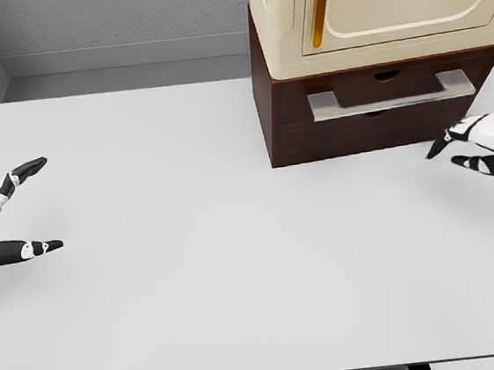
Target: Put the switch into the drawer with left arm, and close the drawer with right arm
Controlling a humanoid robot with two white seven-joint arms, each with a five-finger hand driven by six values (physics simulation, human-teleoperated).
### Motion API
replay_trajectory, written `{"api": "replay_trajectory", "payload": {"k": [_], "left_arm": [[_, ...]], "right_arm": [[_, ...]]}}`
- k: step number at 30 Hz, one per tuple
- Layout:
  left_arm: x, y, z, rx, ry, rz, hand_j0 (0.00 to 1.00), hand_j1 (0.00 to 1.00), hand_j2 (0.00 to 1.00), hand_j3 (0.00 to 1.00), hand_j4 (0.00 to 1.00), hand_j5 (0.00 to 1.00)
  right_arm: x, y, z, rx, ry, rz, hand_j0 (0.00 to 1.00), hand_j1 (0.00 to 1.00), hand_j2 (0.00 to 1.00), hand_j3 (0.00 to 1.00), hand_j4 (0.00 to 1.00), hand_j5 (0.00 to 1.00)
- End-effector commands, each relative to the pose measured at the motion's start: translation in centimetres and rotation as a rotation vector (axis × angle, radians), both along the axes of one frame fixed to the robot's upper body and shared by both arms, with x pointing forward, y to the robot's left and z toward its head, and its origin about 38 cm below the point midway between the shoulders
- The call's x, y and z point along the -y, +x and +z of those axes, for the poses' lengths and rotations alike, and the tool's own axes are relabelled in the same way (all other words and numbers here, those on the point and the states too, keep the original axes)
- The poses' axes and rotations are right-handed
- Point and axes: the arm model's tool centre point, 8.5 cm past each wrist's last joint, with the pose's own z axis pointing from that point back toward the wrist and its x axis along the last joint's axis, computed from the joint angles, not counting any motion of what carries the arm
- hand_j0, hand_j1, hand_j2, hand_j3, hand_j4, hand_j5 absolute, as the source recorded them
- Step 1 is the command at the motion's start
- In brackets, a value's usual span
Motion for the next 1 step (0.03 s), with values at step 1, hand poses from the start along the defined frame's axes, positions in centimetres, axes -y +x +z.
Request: {"api": "replay_trajectory", "payload": {"k": [1], "left_arm": [[0.17, 0.00, -0.05, 0.002, -0.016, 0.001, 1.00, 1.00, 1.00, 1.00, 1.00, 1.00]], "right_arm": [[2.73, -0.10, 1.27, -0.004, -0.065, -0.051, 0.55, 0.55, 0.55, 0.55, 0.55, 0.55]]}}
